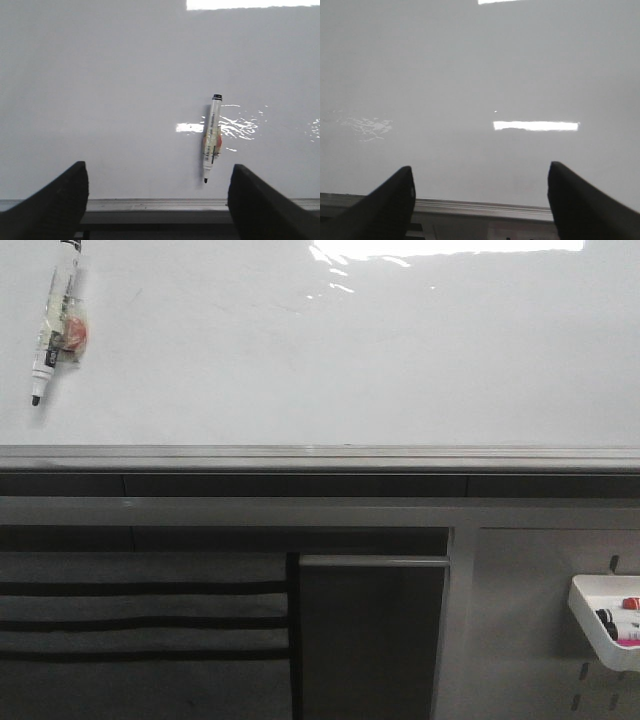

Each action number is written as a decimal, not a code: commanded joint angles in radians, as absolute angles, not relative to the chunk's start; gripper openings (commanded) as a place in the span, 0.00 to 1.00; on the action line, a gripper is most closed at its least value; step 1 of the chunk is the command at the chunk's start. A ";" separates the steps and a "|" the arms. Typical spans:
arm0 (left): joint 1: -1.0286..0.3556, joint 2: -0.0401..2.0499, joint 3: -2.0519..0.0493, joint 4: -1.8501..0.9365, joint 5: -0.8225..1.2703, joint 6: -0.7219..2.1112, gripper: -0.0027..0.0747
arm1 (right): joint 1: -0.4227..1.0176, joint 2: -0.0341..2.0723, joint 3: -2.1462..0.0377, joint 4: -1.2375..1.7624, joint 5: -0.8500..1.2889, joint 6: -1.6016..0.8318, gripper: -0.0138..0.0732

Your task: Write number 3 on whiteboard

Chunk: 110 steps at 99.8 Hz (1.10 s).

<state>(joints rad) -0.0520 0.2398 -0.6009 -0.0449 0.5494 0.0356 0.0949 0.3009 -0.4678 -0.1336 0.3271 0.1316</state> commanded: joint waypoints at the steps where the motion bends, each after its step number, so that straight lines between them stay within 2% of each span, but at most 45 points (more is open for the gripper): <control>1: -0.090 0.265 -0.625 -0.061 0.463 0.031 0.73 | 0.091 0.319 -0.503 -0.148 0.243 0.124 0.73; 12: -0.130 0.310 -0.625 -0.059 0.475 0.033 0.73 | 0.091 0.321 -0.512 -0.148 0.269 0.124 0.73; 24: -0.175 0.404 -0.625 -0.059 0.477 0.035 0.73 | 0.102 0.355 -0.571 -0.145 0.411 0.118 0.73; 43: -0.239 0.602 -0.625 -0.059 0.403 0.057 0.73 | 0.167 0.451 -0.662 -0.066 0.561 -0.021 0.73; 69: -0.288 0.897 -0.641 -0.047 0.198 0.057 0.73 | 0.279 0.520 -0.673 -0.044 0.508 -0.037 0.73; 110: -0.290 1.274 -0.763 0.070 0.016 0.057 0.73 | 0.289 0.529 -0.673 -0.044 0.488 -0.037 0.73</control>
